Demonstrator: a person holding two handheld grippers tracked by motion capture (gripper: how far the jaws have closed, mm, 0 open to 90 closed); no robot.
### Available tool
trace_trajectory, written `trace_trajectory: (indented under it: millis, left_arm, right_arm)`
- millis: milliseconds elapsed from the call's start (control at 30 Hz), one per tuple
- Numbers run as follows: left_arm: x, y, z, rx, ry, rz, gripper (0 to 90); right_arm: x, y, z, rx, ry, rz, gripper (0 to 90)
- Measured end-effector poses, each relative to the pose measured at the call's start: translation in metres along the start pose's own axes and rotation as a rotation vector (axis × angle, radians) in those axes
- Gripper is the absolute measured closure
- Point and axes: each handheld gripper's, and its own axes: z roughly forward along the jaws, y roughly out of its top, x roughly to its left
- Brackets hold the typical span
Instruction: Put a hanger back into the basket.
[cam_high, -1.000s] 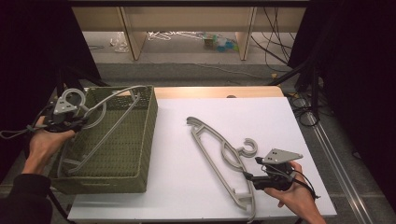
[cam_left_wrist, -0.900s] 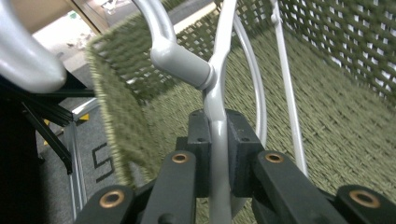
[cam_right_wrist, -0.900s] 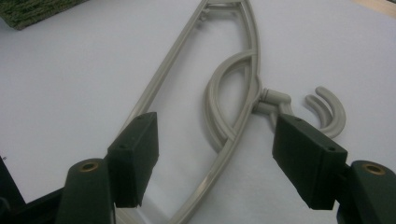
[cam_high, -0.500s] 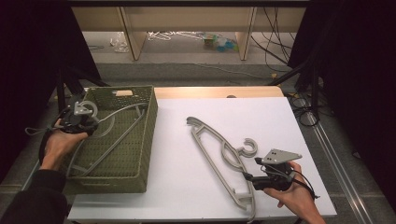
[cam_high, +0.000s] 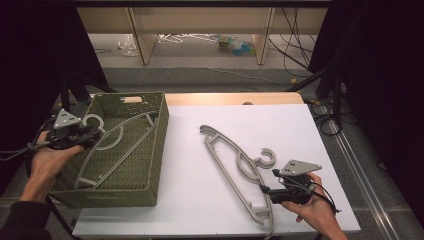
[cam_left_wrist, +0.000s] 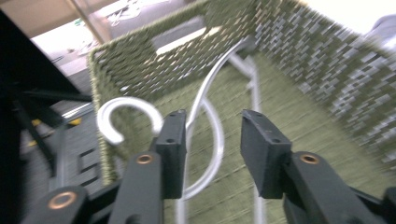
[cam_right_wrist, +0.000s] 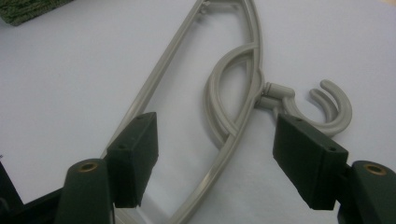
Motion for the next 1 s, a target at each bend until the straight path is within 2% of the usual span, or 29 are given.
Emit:
trace_trajectory:
  millis: [67,100,167,233,300,367,400,500,567,600,733,900,967,1000]
  left_arm:
    - [-0.006,0.0,-0.007,-0.033,-0.007,-0.018,52.6]
    - [-0.012,-0.001,-0.012,-0.051,-0.014,-0.023,50.5]
    - [-0.025,-0.003,-0.019,-0.082,-0.017,-0.022,43.4]
    - [-0.039,-0.005,-0.024,-0.126,-0.041,-0.023,38.4]
    - [-0.053,-0.007,-0.029,-0.155,-0.062,-0.024,35.2]
    - [-0.063,-0.008,-0.032,-0.178,-0.104,-0.041,32.1]
    - [-0.07,-0.008,-0.033,-0.197,-0.14,-0.073,31.4]
    - [-0.084,-0.007,-0.034,-0.22,-0.189,-0.091,28.1]
    - [-0.095,-0.007,-0.035,-0.231,-0.203,-0.077,26.6]
    - [-0.1,-0.007,-0.035,-0.235,-0.206,-0.076,25.6]
    - [-0.124,-0.009,-0.034,-0.245,-0.245,-0.077,21.7]
    - [-0.153,-0.013,-0.029,-0.266,-0.318,-0.089,21.0]
    - [-0.163,-0.014,-0.028,-0.271,-0.339,-0.077,19.5]
    - [-0.17,-0.015,-0.028,-0.276,-0.345,-0.066,19.1]
  right_arm:
    - [-0.001,0.0,0.0,-0.016,-0.009,-0.014,30.8]
    - [-0.001,0.0,-0.001,-0.015,-0.013,0.0,30.5]
    - [-0.003,0.0,0.0,-0.024,-0.018,-0.007,30.4]
    - [-0.002,-0.001,0.0,-0.017,-0.014,0.007,30.3]
    - [-0.003,-0.002,0.001,-0.022,-0.011,-0.005,30.0]
    - [-0.003,-0.002,0.002,-0.03,-0.009,-0.004,29.4]
    - [-0.003,-0.002,0.002,-0.028,-0.006,-0.004,29.2]
    - [-0.002,-0.002,0.003,-0.026,-0.004,0.017,28.6]
    - [-0.003,-0.003,0.004,-0.035,-0.007,0.002,27.3]
    - [-0.002,-0.003,0.004,-0.033,-0.006,0.024,27.1]
    - [-0.003,-0.004,0.006,-0.033,0.006,0.036,26.4]
    - [-0.004,-0.006,0.008,-0.038,0.012,0.022,26.2]
    - [-0.005,-0.007,0.009,-0.042,0.007,0.011,26.2]
    - [-0.004,-0.006,0.008,-0.036,0.011,0.026,26.2]
